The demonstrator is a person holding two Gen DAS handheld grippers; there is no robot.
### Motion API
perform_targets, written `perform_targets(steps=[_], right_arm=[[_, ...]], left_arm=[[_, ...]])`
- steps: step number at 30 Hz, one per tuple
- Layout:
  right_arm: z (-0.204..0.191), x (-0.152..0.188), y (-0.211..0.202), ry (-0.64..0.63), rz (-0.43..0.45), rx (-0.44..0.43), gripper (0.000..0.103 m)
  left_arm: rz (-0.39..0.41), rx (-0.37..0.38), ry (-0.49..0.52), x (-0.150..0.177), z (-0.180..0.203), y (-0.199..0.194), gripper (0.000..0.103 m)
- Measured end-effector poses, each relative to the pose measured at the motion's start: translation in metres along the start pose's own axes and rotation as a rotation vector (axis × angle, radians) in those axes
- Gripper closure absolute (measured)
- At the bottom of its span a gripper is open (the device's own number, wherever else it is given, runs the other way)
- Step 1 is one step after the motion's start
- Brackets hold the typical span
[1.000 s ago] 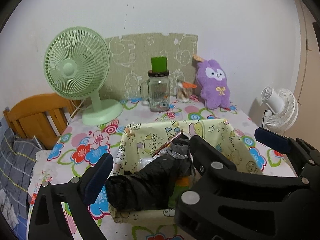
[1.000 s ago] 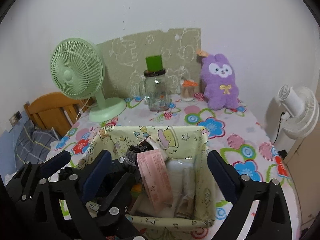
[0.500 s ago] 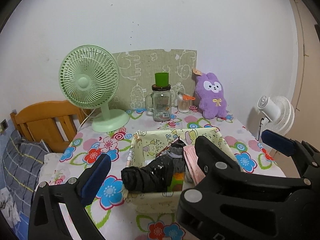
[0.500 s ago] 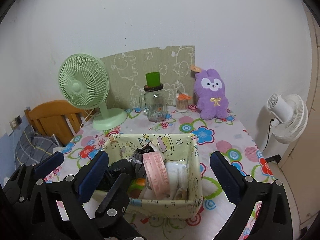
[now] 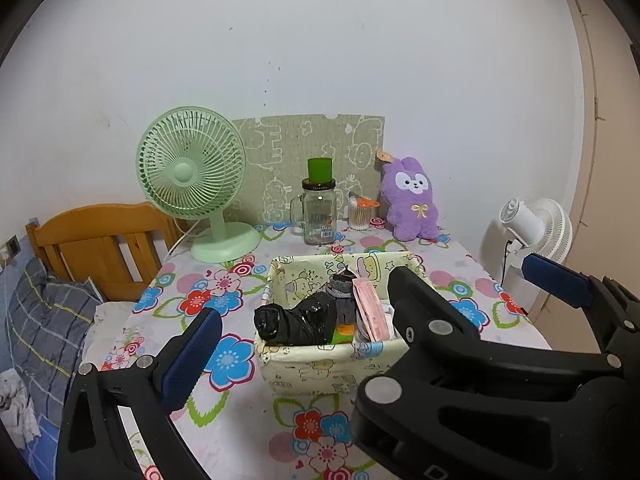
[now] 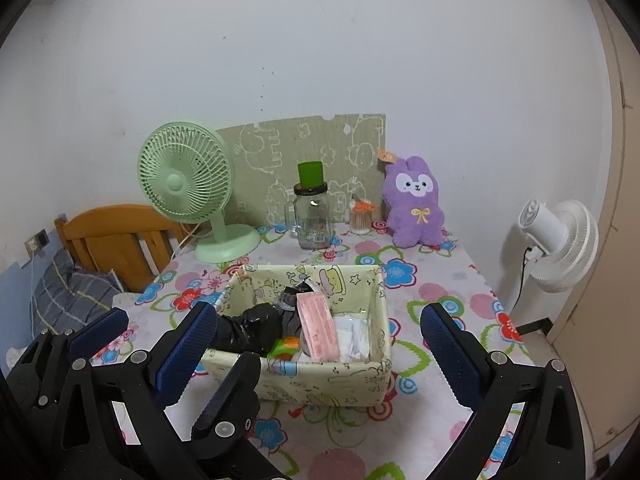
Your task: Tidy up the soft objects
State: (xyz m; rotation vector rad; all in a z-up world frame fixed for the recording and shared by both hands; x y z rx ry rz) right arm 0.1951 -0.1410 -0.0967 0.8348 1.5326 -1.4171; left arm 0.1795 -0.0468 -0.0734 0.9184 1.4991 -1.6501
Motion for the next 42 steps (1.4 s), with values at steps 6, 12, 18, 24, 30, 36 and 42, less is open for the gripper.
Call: perform_targets(steps=[6, 12, 18, 24, 30, 36, 42], right_arm=[[0.000, 0.000, -0.023, -0.006, 0.022, 0.013, 0.000], [0.004, 0.001, -0.049, -0.001, 0.049, 0.029, 0.000], [0.010, 0.006, -0.071, -0.002, 0.067, 0.066, 0.000], [0.015, 0.010, -0.083, -0.001, 0.082, 0.082, 0.000], [0.020, 0.012, -0.095, -0.014, 0.097, 0.116, 0.000], [0.026, 0.016, -0.104, 0.009, 0.100, 0.118, 0.000], [0.029, 0.017, -0.110, 0.026, 0.106, 0.116, 0.000]], left_arm=[[0.020, 0.003, -0.003, 0.002, 0.000, -0.023, 0.000], [0.044, 0.000, -0.008, 0.003, -0.002, -0.046, 0.000], [0.062, -0.003, -0.012, 0.006, -0.006, -0.063, 0.000], [0.074, -0.025, -0.028, 0.010, -0.019, -0.074, 0.000], [0.067, -0.060, -0.065, 0.013, -0.039, -0.079, 0.000], [0.081, -0.070, -0.054, 0.013, -0.044, -0.090, 0.000], [0.094, -0.066, -0.051, 0.012, -0.043, -0.097, 0.000]])
Point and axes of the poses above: each gripper's, at about its wrist camera, not at the fingertips, and y roughly the way its jaws point, z to its right, x to its underside, the point moved 10 cm from there along y, roughly the way its jaws point, and after that the axes turned 5 degrees about -y, right-handed, at the moved point
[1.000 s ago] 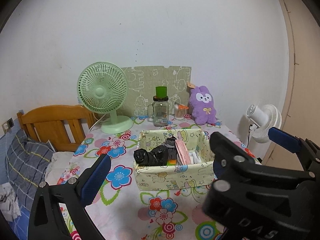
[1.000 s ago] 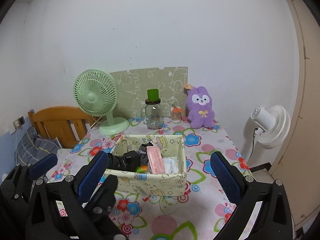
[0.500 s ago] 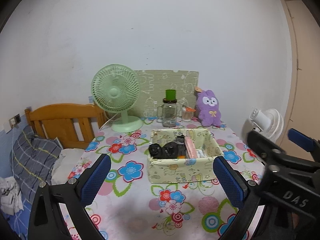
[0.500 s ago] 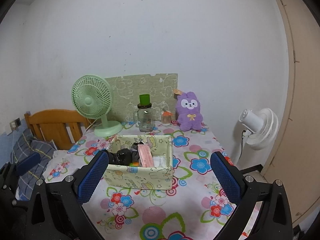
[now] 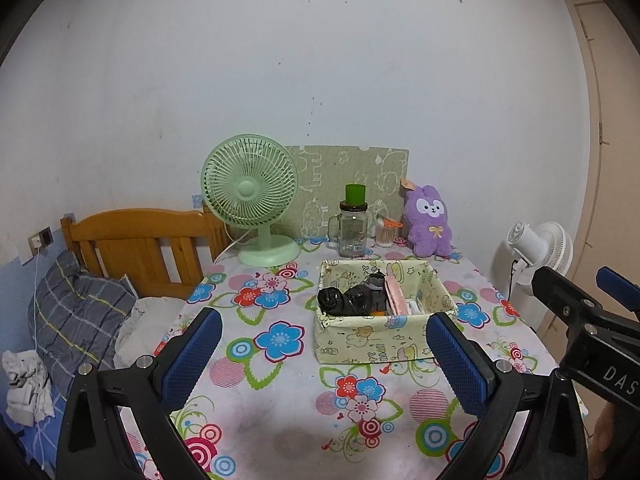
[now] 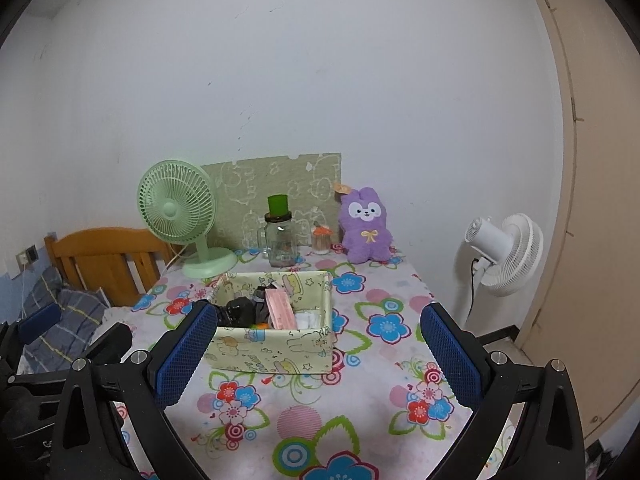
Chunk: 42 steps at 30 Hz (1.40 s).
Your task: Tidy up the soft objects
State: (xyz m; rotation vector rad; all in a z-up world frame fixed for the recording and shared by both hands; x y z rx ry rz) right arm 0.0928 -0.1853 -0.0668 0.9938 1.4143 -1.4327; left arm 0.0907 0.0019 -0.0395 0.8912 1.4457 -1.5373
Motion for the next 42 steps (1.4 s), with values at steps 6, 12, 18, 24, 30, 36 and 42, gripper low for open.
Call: perform_targets(steps=[6, 12, 18, 24, 30, 36, 42], right_arm=[[0.0029, -0.0009, -0.0033, 0.006, 0.006, 0.004, 0.000], [0.0041, -0.0011, -0.0039, 0.008, 0.007, 0.005, 0.000], [0.0041, -0.0012, -0.0045, 0.005, 0.007, 0.009, 0.000], [0.0047, -0.0012, -0.0054, 0.007, 0.007, 0.010, 0.000], [0.0046, -0.0006, -0.0032, 0.012, -0.001, 0.006, 0.000], [0.0044, -0.0005, -0.0030, 0.013, -0.001, 0.005, 0.000], [0.0038, -0.0005, -0.0027, 0.014, -0.001, 0.002, 0.000]], left_arm=[[0.004, 0.002, -0.003, -0.0005, 0.0002, -0.0031, 0.000], [0.006, 0.005, -0.007, -0.0020, 0.0000, -0.0037, 0.000], [0.006, 0.004, -0.010, -0.0020, -0.0011, -0.0037, 0.000], [0.001, -0.010, -0.019, -0.0029, -0.0062, -0.0013, 0.000], [0.003, -0.014, -0.024, -0.0035, -0.0082, -0.0018, 0.000], [0.005, -0.013, -0.023, -0.0040, -0.0074, -0.0022, 0.000], [0.007, -0.012, -0.024, -0.0044, -0.0058, -0.0032, 0.000]])
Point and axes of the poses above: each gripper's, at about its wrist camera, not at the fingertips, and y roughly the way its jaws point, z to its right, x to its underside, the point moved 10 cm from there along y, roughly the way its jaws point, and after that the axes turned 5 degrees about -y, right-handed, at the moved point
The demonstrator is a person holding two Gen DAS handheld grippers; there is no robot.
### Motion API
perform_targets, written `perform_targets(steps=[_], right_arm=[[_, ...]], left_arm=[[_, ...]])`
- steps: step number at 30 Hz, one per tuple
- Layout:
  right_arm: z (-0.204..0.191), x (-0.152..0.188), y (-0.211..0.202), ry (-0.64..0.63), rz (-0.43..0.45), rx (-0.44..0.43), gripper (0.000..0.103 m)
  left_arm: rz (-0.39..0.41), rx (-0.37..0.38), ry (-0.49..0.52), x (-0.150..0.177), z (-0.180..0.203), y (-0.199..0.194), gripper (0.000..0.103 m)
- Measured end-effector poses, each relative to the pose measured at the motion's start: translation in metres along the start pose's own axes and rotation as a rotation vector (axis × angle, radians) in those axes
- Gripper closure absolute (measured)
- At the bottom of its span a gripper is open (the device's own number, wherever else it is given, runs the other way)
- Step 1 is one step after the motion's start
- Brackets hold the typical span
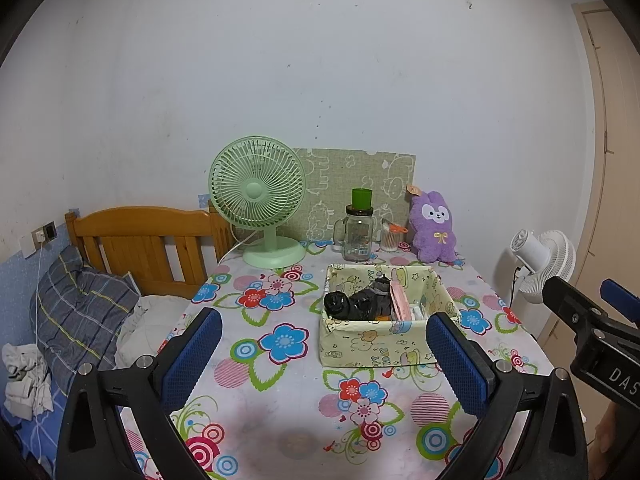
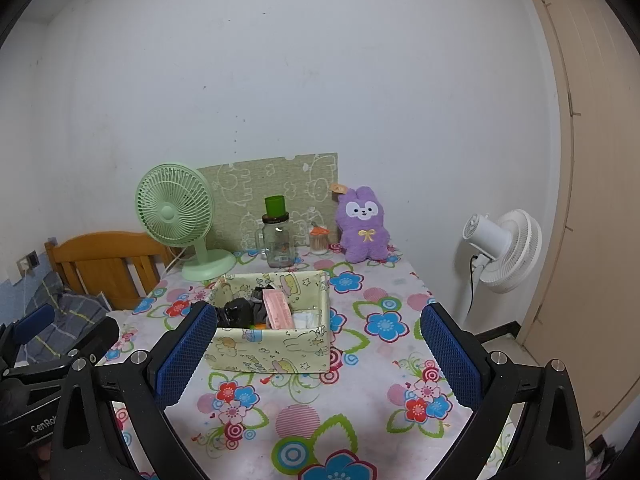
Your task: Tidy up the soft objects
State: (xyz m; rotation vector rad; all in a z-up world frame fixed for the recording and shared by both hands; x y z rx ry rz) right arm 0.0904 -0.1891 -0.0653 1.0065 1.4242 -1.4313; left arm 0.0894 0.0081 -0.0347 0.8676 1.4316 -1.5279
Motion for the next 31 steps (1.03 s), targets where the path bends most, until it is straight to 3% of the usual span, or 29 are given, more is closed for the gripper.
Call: perform_targets(steps=[31], right_arm=[[-0.0003, -0.0007, -0.0011, 0.000, 0.002, 0.001, 0.000]], left_arm=[[0.006, 0.011, 0.002, -0.0014, 0.0055, -0.0016, 0.000]])
Point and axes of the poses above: each gripper's, at about its wrist camera, not at the fingertips, and y roughly the way its jaws point, z to its right, x to its underside, the point moved 10 cm from there along y, roughly the way its jaws point, and after that the axes turned 5 degrees about -y, right-handed, at the moved point
